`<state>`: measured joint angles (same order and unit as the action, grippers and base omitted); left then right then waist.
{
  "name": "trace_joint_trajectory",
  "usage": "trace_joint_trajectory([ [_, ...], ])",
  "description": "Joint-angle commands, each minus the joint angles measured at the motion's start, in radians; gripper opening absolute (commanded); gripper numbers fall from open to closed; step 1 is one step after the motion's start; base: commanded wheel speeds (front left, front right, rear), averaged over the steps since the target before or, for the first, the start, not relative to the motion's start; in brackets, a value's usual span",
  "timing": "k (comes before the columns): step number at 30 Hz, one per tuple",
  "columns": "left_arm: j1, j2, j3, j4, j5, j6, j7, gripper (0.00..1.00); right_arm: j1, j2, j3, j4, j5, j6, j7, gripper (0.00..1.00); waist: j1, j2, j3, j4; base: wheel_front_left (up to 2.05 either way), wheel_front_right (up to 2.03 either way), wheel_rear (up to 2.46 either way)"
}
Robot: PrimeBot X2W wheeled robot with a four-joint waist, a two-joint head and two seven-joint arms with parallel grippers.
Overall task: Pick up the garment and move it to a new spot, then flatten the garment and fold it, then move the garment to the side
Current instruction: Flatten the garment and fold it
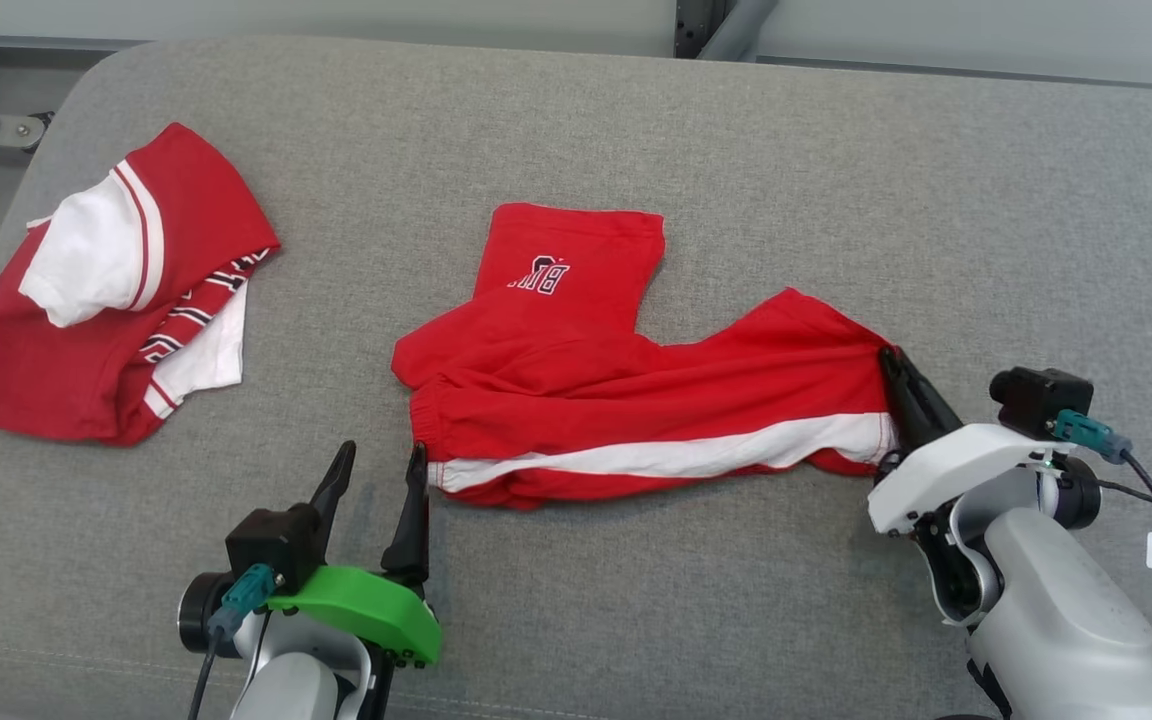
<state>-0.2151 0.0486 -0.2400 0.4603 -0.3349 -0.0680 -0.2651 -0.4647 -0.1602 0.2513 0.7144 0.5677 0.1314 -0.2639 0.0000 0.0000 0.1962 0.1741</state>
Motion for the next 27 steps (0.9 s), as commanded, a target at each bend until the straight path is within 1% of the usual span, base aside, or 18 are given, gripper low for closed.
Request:
trace_joint_trajectory([
  [1,0.015,0.004,-0.001,-0.001,0.007,-0.003,0.000,1.00,-0.013,0.000,-0.042,0.005,-0.032,-0.001,0.001,1.00,0.0000,0.0000,-0.010,0.004,0.00,0.00,0.00],
  [3,0.025,0.004,0.003,0.001,0.012,-0.001,0.000,1.00,-0.001,0.010,-0.086,-0.008,-0.072,-0.001,0.001,1.00,0.0000,0.0000,-0.023,0.000,0.00,0.00,0.00],
  [4,0.025,0.004,0.003,0.001,0.012,-0.001,0.000,1.00,-0.001,0.010,-0.086,-0.008,-0.072,-0.001,0.001,1.00,0.0000,0.0000,-0.023,0.000,0.00,0.00,0.00],
  [6,0.035,0.004,0.013,-0.002,0.014,0.005,0.000,1.00,0.029,0.023,-0.123,-0.028,-0.117,-0.001,0.001,1.00,0.0000,0.0000,-0.039,-0.010,0.00,0.00,0.00],
  [10,0.070,0.004,0.043,-0.016,0.029,0.009,0.000,1.00,0.096,0.046,-0.163,-0.103,-0.179,-0.001,0.001,1.00,0.0000,0.0000,-0.074,-0.042,0.00,0.00,0.00],
  [17,0.135,0.004,0.097,-0.043,0.055,0.011,0.000,1.00,0.234,0.069,-0.136,-0.211,-0.234,-0.001,0.001,1.00,0.0000,0.0000,-0.120,-0.111,0.00,0.00,0.00],
  [21,0.175,0.004,0.124,-0.066,0.073,0.012,0.000,1.00,0.303,0.076,-0.116,-0.239,-0.252,-0.001,0.001,1.00,0.0000,0.0000,-0.145,-0.144,0.00,0.00,0.00],
  [27,0.213,0.004,0.139,-0.100,0.100,0.012,0.000,1.00,0.344,0.080,-0.107,-0.251,-0.253,-0.001,0.001,1.00,0.0000,0.0000,-0.172,-0.162,0.00,0.00,0.00],
])
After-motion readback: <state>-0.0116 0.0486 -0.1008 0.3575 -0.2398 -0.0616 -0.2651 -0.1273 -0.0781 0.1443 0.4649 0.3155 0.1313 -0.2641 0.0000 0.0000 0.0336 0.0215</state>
